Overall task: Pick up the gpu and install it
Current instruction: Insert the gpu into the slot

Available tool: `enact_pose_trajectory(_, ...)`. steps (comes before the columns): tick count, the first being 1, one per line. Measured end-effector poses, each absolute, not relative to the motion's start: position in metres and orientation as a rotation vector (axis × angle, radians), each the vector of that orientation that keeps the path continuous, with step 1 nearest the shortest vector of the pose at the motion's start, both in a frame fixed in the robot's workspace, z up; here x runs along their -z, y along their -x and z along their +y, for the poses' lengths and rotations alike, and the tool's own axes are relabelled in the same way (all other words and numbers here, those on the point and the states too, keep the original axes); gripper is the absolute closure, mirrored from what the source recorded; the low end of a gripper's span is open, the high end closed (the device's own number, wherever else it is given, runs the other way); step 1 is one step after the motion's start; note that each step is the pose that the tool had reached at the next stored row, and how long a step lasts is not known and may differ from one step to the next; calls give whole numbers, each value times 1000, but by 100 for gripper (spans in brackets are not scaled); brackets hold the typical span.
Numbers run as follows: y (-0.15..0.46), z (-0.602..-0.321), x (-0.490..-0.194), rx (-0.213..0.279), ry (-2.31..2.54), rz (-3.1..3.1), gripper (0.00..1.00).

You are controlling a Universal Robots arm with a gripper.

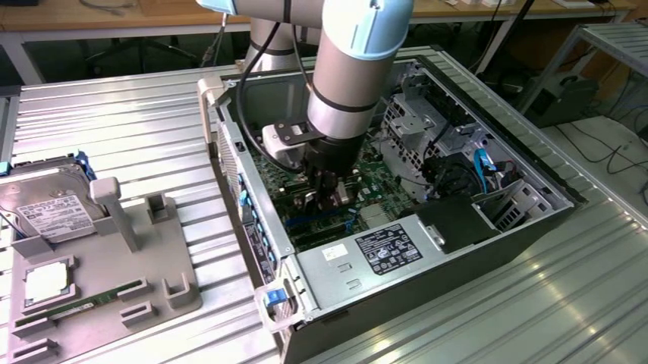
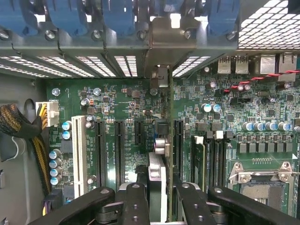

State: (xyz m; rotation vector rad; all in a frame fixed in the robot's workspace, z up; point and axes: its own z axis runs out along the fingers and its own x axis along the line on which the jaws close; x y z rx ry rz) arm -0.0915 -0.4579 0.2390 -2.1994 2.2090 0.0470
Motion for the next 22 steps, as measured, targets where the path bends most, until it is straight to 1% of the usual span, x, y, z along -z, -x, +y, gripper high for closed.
enact_pose_trajectory(9, 92, -458, -237, -57, 2203, 2213, 72)
enact_pose_trajectory(22, 92, -458, -235, -57, 2204, 2214, 72)
